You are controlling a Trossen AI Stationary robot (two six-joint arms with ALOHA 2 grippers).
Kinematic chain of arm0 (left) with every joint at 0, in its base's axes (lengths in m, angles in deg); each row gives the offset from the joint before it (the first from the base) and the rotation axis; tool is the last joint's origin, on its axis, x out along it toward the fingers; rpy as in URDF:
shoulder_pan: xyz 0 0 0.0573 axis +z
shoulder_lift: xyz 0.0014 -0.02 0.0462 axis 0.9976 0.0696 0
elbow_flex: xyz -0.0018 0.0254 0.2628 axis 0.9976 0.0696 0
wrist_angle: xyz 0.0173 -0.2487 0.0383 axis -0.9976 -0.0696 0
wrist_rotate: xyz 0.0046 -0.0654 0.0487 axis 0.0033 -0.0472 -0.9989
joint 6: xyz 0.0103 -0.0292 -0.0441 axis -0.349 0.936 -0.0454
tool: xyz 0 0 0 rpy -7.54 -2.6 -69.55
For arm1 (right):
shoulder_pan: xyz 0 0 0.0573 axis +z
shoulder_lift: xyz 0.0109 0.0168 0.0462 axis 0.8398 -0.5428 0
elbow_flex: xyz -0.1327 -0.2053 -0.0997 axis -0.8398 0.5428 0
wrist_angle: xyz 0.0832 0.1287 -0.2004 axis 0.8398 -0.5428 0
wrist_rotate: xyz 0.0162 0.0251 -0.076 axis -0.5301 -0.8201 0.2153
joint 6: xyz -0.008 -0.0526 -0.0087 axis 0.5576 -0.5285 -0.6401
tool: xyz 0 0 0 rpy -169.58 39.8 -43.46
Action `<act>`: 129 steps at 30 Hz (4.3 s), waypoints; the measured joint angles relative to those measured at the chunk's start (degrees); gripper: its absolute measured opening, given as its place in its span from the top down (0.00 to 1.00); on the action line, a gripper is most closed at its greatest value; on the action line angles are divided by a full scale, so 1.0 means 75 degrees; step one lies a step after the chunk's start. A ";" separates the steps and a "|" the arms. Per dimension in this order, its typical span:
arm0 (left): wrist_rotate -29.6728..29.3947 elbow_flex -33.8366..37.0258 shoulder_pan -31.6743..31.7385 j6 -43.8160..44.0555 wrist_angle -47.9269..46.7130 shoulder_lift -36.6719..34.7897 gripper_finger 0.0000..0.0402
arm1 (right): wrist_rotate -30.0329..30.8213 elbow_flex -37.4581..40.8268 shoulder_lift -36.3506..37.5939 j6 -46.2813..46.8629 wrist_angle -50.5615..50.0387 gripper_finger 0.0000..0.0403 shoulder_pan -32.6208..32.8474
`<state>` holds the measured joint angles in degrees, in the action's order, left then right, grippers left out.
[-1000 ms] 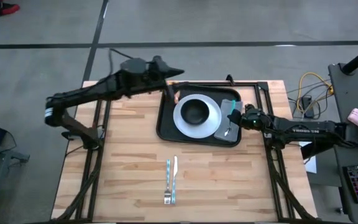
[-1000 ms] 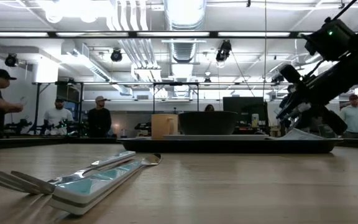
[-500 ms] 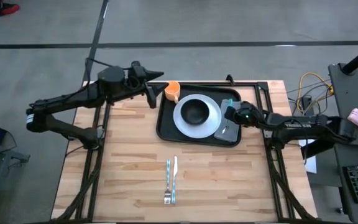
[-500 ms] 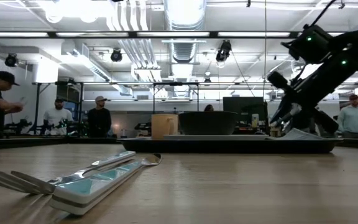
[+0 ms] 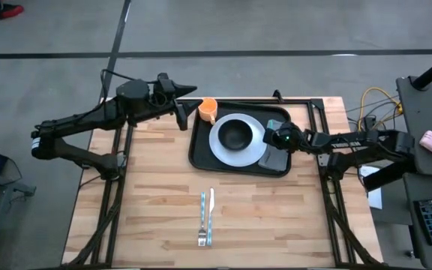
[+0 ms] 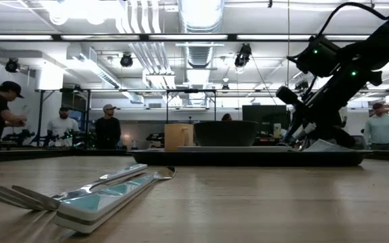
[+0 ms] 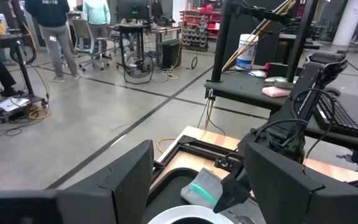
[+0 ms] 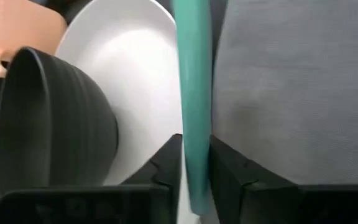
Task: Set up tray
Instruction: Put the green spoon on the gray napkin on the black tray, then put the green and white fork on the gray napkin to the right of the green spoon on the black tray
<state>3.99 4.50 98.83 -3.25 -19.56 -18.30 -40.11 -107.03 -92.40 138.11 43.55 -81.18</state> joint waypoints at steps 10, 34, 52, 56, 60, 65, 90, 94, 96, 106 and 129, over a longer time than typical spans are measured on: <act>0.0006 0.0000 0.0000 0.0001 0.0000 0.0000 0.43 | 0.0008 -0.0239 0.0013 0.0045 -0.0152 0.56 0.0000; 0.0492 0.0006 -0.0066 0.0762 -0.1672 -0.0157 0.43 | 0.0027 -0.2451 0.1755 -0.4046 -0.2457 0.56 0.0975; 0.0448 0.3057 -0.3599 0.8470 -0.1157 0.0163 0.43 | 0.1040 -0.3572 0.1983 -0.5729 -0.4659 0.58 0.1507; -0.0359 0.3173 -0.4259 0.9921 -0.0641 0.0899 0.43 | 0.1039 -0.3580 0.2145 -0.5881 -0.4935 0.58 0.1504; -0.0401 0.2321 -0.4589 1.0670 -0.1655 0.2170 0.43 | 0.1047 -0.3586 0.2345 -0.6123 -0.5230 0.58 0.1469; -0.0350 0.0630 -0.4622 1.1209 -0.3660 0.3774 0.43 | 0.1052 -0.3580 0.2583 -0.6485 -0.5572 0.58 0.1428; 0.0253 -0.0844 -0.4622 1.3267 -0.5079 0.6123 0.43 | 0.1031 -0.3569 0.2909 -0.6985 -0.5828 0.58 0.1419; 0.0253 -0.0527 -0.4611 1.3270 -0.4378 0.6123 0.43 | 0.1034 -0.3569 0.2909 -0.6985 -0.5825 0.58 0.1419; 0.0251 -0.0342 -0.4610 1.3270 -0.4055 0.6123 0.43 | 0.1039 -0.3569 0.2909 -0.6985 -0.5822 0.58 0.1419; 0.0251 0.0241 -0.4610 1.3091 -0.3625 0.6079 0.43 | 0.1232 -0.3569 0.2909 -0.7001 -0.5806 0.58 0.1419; 0.0783 0.0367 -0.4490 1.1769 -0.4022 0.6078 0.95 | 0.1238 -0.3569 0.2906 -0.7402 -0.5764 0.58 0.1419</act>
<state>9.86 7.25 65.15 85.02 -49.73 27.29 -30.82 -133.79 -70.60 82.60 0.33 -70.53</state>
